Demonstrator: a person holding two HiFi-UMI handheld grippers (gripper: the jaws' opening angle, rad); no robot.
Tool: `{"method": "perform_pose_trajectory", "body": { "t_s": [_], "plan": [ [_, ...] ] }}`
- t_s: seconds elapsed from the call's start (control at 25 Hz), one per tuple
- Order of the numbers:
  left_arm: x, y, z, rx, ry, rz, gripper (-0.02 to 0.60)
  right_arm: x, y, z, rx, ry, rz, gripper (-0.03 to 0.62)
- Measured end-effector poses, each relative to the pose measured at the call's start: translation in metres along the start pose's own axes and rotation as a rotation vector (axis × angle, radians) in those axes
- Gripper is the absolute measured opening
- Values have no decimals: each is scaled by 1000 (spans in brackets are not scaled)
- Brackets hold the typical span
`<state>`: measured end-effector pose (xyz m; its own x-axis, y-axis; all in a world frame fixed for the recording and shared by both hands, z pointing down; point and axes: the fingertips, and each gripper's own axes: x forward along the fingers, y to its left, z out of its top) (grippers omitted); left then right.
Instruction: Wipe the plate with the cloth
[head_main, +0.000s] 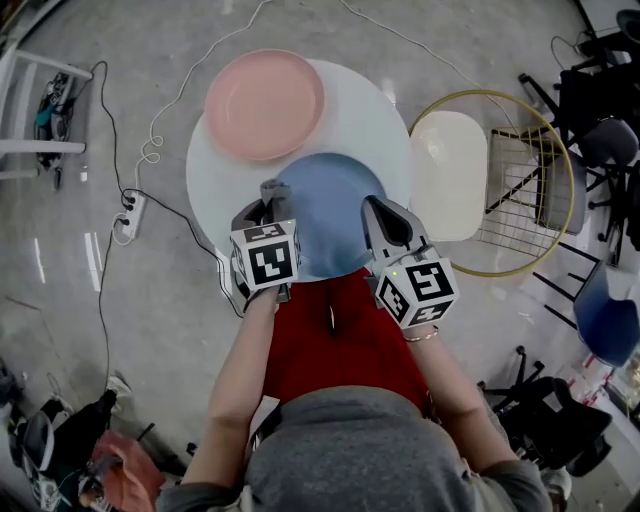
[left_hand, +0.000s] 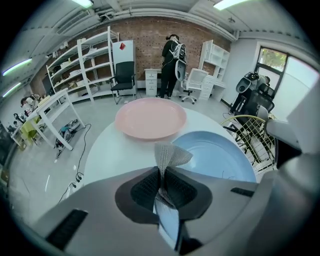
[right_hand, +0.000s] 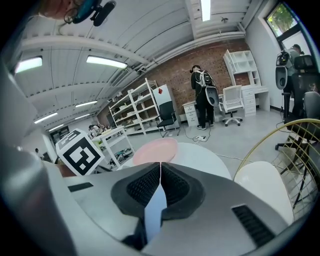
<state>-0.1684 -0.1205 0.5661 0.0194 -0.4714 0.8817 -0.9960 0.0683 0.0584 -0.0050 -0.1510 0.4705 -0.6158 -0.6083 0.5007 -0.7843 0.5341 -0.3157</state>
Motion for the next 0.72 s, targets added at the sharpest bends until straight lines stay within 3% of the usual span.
{"method": "perform_pose_trajectory", "body": {
  "t_s": [0.2,0.52,0.72],
  "plan": [
    [-17,-21,4,63,-50,-100,35,-26,-13,-3,26,-34,-74,29],
    [-11,-131,-6,221,-29,-367,35,-74,-49,-21,94,-88,-229,29],
    [-1,-192,-15,327,20,-450,35,-105,-72,-26,134,-112,-307,29]
  ]
}}
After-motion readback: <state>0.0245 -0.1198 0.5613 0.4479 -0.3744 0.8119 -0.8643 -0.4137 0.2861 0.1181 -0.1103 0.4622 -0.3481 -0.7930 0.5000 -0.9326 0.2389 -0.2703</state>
